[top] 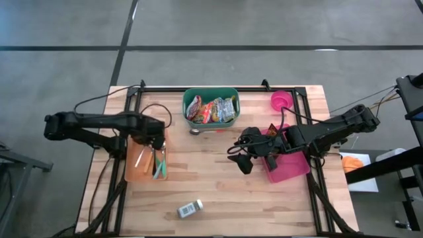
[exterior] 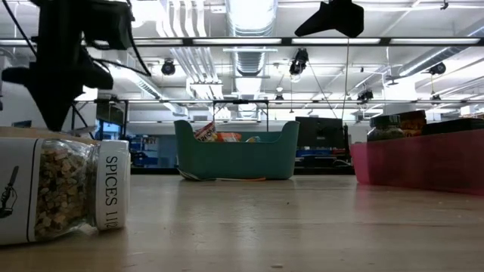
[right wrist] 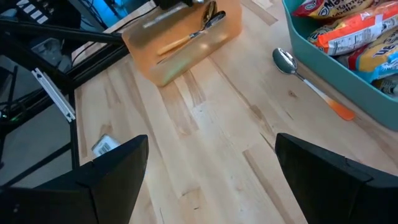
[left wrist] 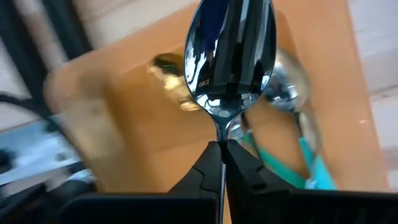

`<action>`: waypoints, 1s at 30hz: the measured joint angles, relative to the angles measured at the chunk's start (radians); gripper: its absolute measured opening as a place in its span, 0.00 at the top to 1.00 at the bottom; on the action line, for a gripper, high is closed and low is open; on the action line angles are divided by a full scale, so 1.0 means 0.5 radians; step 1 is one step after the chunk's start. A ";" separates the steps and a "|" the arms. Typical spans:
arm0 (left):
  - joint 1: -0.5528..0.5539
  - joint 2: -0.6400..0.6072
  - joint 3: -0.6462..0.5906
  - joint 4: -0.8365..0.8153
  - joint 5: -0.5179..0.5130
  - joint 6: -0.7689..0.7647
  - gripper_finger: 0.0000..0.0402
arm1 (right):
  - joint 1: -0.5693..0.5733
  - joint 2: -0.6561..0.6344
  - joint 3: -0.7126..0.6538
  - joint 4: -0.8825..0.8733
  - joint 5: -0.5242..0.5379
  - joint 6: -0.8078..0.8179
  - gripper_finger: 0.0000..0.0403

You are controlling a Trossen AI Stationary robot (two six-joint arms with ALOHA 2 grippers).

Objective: Pick & Place Food Item
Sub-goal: Put the silver spoon into the orange bin

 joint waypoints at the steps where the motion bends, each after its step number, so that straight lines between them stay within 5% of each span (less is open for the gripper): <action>1: 0.000 0.000 -0.036 0.071 0.006 -0.006 1.00 | 0.000 0.000 0.000 0.000 0.000 -0.001 0.14; 17: -0.012 0.015 -0.382 0.521 0.006 -0.158 1.00 | 0.000 0.000 0.000 0.049 -0.004 0.006 0.14; 30: -0.043 0.344 -0.404 0.685 -0.002 0.000 1.00 | -0.005 0.000 0.000 0.074 0.003 0.057 0.14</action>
